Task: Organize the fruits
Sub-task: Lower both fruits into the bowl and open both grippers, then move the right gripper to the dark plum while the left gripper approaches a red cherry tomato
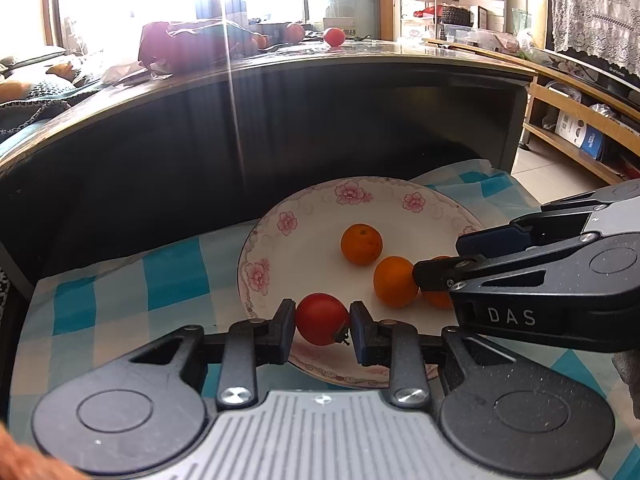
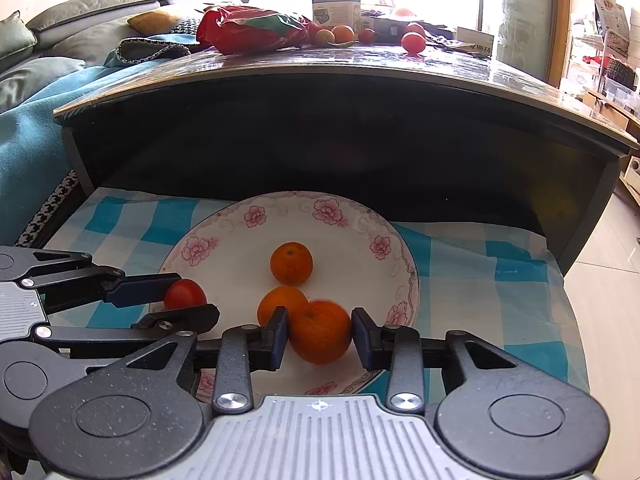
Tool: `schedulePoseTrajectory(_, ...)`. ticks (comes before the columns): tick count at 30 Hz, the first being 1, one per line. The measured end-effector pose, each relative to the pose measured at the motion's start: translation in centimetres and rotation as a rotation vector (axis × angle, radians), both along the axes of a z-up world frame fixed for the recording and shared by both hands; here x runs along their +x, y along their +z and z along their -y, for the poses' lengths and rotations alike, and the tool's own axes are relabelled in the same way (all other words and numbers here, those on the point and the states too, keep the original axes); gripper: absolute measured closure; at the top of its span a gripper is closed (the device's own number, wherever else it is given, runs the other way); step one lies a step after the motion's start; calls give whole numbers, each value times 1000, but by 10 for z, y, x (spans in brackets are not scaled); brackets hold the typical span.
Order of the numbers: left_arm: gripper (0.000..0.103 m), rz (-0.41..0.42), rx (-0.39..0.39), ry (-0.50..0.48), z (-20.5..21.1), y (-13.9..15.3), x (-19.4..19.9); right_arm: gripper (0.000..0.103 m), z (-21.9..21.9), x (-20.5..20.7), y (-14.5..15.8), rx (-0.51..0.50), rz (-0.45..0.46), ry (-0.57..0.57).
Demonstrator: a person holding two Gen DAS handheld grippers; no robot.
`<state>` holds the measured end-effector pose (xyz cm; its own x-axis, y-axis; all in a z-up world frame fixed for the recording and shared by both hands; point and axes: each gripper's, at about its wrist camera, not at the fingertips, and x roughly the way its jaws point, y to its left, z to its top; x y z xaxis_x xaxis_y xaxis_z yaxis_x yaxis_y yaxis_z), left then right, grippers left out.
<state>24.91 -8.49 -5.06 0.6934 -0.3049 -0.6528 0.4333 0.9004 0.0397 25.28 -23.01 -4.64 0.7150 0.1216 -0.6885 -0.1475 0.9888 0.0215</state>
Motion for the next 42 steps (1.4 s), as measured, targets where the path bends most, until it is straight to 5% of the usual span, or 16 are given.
schedulePoseTrajectory(24, 64, 51, -36, 11, -20, 45, -25, 69, 16, -21, 28, 28, 46, -58)
schedulePoseTrajectory(42, 63, -121, -52, -16, -65, 50, -103, 65, 2, -120, 41, 46, -68, -36)
